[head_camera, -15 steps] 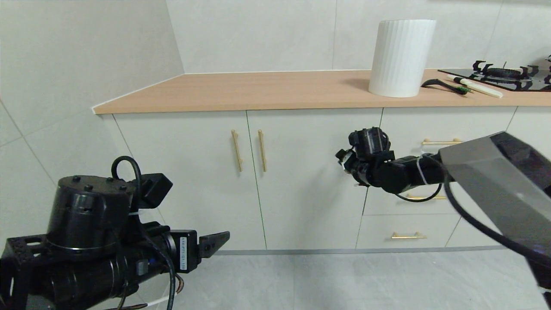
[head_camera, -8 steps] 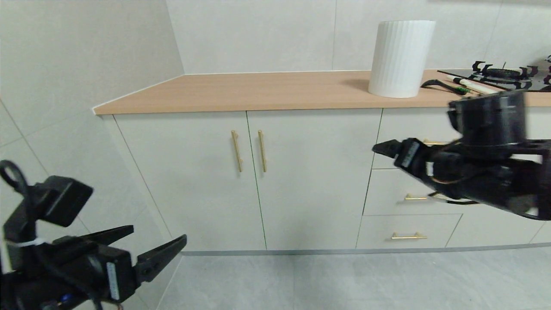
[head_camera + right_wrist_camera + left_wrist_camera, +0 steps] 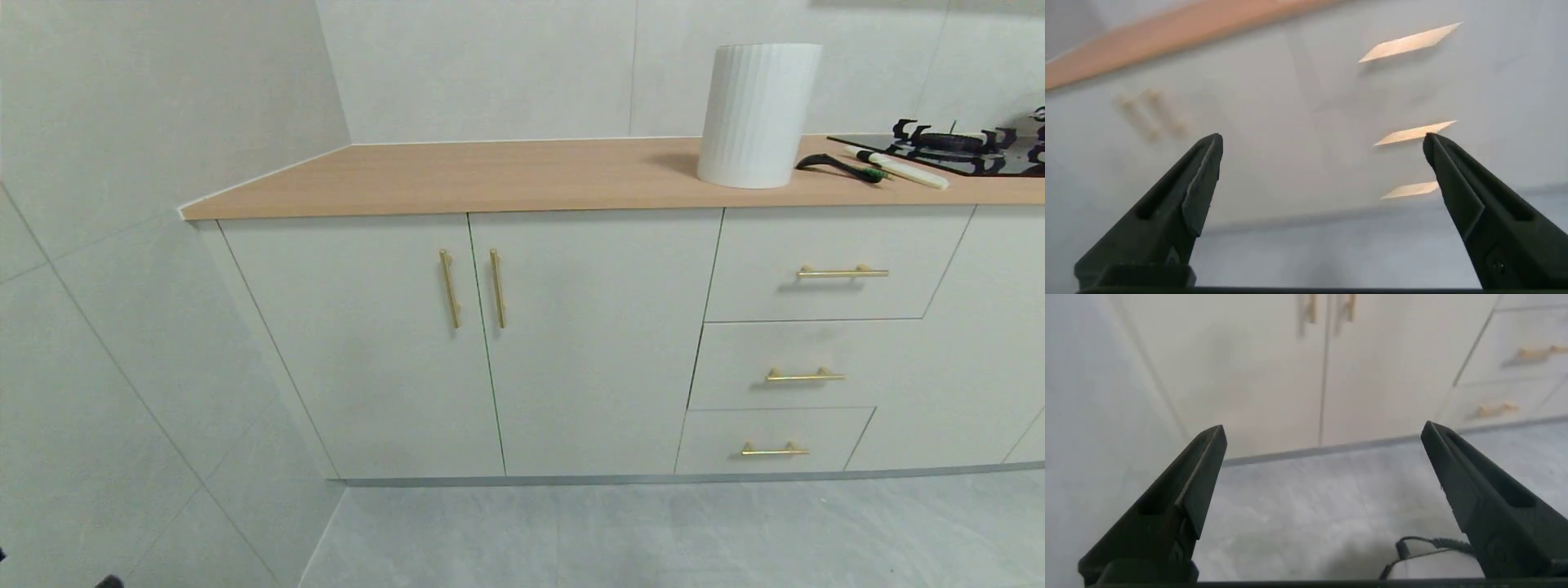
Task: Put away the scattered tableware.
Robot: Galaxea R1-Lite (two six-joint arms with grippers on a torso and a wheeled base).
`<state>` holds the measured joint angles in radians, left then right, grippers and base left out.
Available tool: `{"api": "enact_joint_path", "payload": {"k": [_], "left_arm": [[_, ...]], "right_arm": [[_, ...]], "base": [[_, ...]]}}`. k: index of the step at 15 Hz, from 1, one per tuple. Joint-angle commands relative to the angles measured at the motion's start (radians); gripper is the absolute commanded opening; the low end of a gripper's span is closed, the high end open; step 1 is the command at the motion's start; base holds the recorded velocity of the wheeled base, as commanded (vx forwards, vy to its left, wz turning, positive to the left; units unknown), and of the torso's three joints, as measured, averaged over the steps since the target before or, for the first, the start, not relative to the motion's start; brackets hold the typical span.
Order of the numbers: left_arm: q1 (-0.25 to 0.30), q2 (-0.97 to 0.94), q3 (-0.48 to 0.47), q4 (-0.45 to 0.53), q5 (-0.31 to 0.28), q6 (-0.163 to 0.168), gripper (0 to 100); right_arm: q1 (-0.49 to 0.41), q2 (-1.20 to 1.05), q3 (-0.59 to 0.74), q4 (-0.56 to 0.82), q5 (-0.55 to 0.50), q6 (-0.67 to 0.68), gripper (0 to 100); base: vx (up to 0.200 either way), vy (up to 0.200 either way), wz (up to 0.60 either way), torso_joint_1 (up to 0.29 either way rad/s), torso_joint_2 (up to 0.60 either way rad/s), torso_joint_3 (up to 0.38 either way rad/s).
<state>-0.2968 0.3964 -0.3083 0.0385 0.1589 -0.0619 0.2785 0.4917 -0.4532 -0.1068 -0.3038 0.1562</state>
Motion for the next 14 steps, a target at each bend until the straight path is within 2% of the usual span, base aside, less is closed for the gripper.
{"api": "enact_joint_path", "payload": {"k": [1, 3, 5, 7, 8, 9, 10, 11, 12, 13, 14], "left_arm": [[0.113, -0.28, -0.002, 0.119, -0.053, 0.005, 100], [0.153, -0.3, -0.002, 0.146, -0.032, 0.002, 100], [0.174, -0.3, 0.006, 0.138, 0.04, 0.005, 100], [0.24, -0.31, 0.017, 0.132, 0.071, 0.004, 100], [0.262, -0.326, 0.02, 0.132, 0.068, 0.004, 100], [0.295, -0.396, 0.052, 0.15, 0.019, 0.027, 100], [0.295, -0.396, 0.092, 0.138, 0.053, 0.027, 100], [0.295, -0.396, 0.12, 0.123, 0.062, 0.031, 100], [0.295, -0.396, 0.16, 0.098, 0.045, 0.056, 100], [0.295, -0.396, 0.199, 0.067, -0.001, 0.093, 100], [0.295, -0.396, 0.238, 0.032, -0.042, 0.113, 100]], "right_arm": [[-0.183, -0.392, 0.048, 0.187, 0.015, -0.152, 100], [-0.271, -0.446, 0.08, 0.21, 0.019, -0.15, 100], [-0.286, -0.492, 0.157, 0.196, -0.008, -0.149, 100], [-0.286, -0.492, 0.197, 0.153, -0.054, -0.129, 100], [-0.286, -0.492, 0.205, 0.145, -0.054, -0.124, 100], [-0.286, -0.492, 0.242, 0.124, -0.052, -0.122, 100], [-0.286, -0.492, 0.286, 0.108, -0.052, -0.122, 100], [-0.286, -0.492, 0.327, 0.093, -0.047, -0.125, 100], [-0.286, -0.49, 0.39, 0.073, -0.001, -0.13, 100], [-0.286, -0.492, 0.442, 0.038, 0.072, -0.129, 100], [-0.286, -0.492, 0.453, 0.044, 0.129, -0.127, 100]], "base": [[0.0, 0.0, 0.0, 0.0, 0.0, 0.0], [0.0, 0.0, 0.0, 0.0, 0.0, 0.0], [0.0, 0.0, 0.0, 0.0, 0.0, 0.0], [0.0, 0.0, 0.0, 0.0, 0.0, 0.0], [0.0, 0.0, 0.0, 0.0, 0.0, 0.0], [0.0, 0.0, 0.0, 0.0, 0.0, 0.0], [0.0, 0.0, 0.0, 0.0, 0.0, 0.0], [0.0, 0.0, 0.0, 0.0, 0.0, 0.0], [0.0, 0.0, 0.0, 0.0, 0.0, 0.0], [0.0, 0.0, 0.0, 0.0, 0.0, 0.0], [0.0, 0.0, 0.0, 0.0, 0.0, 0.0]]}}
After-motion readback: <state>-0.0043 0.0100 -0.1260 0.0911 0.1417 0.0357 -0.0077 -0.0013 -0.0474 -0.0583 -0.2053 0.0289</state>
